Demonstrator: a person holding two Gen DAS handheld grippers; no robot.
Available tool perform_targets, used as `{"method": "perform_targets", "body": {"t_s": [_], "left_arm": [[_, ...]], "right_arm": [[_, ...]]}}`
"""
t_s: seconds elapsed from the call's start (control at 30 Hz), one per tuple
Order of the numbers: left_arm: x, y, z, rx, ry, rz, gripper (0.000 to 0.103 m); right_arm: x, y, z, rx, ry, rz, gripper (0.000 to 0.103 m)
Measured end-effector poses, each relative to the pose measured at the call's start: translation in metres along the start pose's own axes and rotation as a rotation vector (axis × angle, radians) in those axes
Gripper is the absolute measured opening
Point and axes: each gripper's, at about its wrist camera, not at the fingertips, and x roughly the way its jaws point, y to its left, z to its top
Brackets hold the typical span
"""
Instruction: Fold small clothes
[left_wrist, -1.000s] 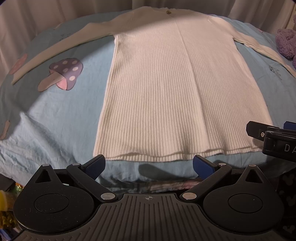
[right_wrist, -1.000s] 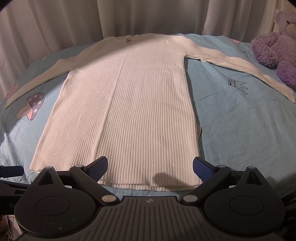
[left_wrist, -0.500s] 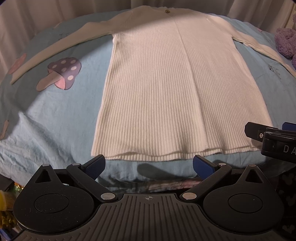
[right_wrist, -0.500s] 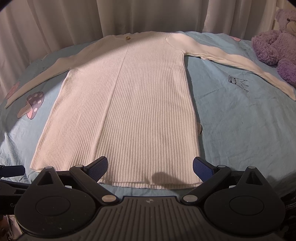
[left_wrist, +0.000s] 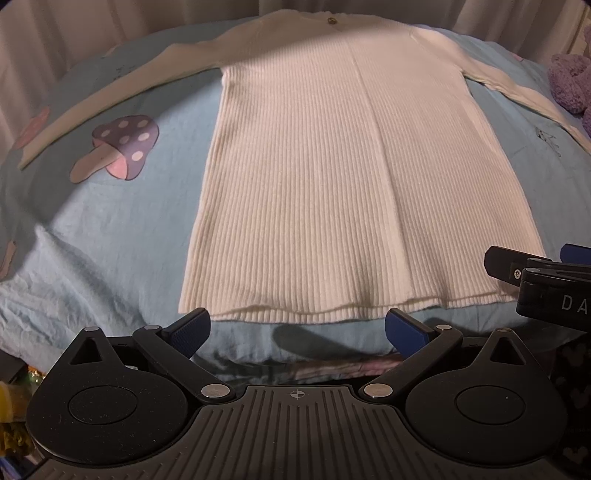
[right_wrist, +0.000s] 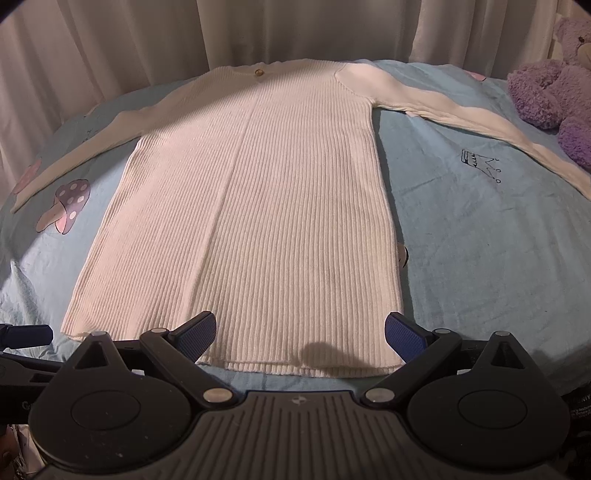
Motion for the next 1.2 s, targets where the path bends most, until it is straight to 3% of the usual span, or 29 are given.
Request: {"method": "perform_targets", "body": {"t_s": [0.33, 0.47, 0.57, 0.67, 0.73, 0.8, 0.83, 0.93, 1.0, 1.07, 1.2], "left_arm": [[0.005, 0.0, 0.004, -0.001, 0.019, -0.009, 0.103], [0.006, -0.003, 0.009, 0.002, 0.012, -0.02, 0.103], [0.005, -0.003, 0.019, -0.017, -0.031, -0.053, 0.103], [0.007, 0.002, 0.038, -0.071, -0.102, -0.081, 0.103], [0.009, 0.006, 0.052, -0.116, -0.169, -0.09, 0.103], [0.013, 0.012, 0.065, -0.154, -0.219, -0.098, 0.103], [0.016, 0.015, 0.073, -0.164, -0.235, -0.107, 0.103], [0.03, 0.023, 0.094, -0.185, -0.242, -0.127, 0.103], [0.041, 0.026, 0.108, -0.198, -0.232, -0.143, 0.103], [0.052, 0.029, 0.121, -0.21, -0.219, -0.171, 0.103], [0.071, 0.03, 0.145, -0.208, -0.195, -0.224, 0.103]], "right_arm": [[0.007, -0.004, 0.001, 0.007, 0.027, 0.02, 0.098], [0.007, -0.025, 0.011, 0.068, -0.01, 0.123, 0.092], [0.005, -0.071, 0.029, 0.21, -0.172, 0.204, 0.087], [0.004, -0.135, 0.048, 0.368, -0.388, 0.212, 0.087], [0.011, -0.18, 0.059, 0.462, -0.475, 0.199, 0.087], [0.024, -0.236, 0.067, 0.63, -0.512, 0.135, 0.086], [0.03, -0.262, 0.068, 0.715, -0.529, 0.111, 0.08], [0.053, -0.331, 0.064, 0.997, -0.527, 0.059, 0.046], [0.069, -0.361, 0.058, 1.145, -0.516, 0.028, 0.043], [0.08, -0.377, 0.055, 1.216, -0.522, 0.002, 0.034], [0.091, -0.391, 0.059, 1.265, -0.584, -0.025, 0.03]]}}
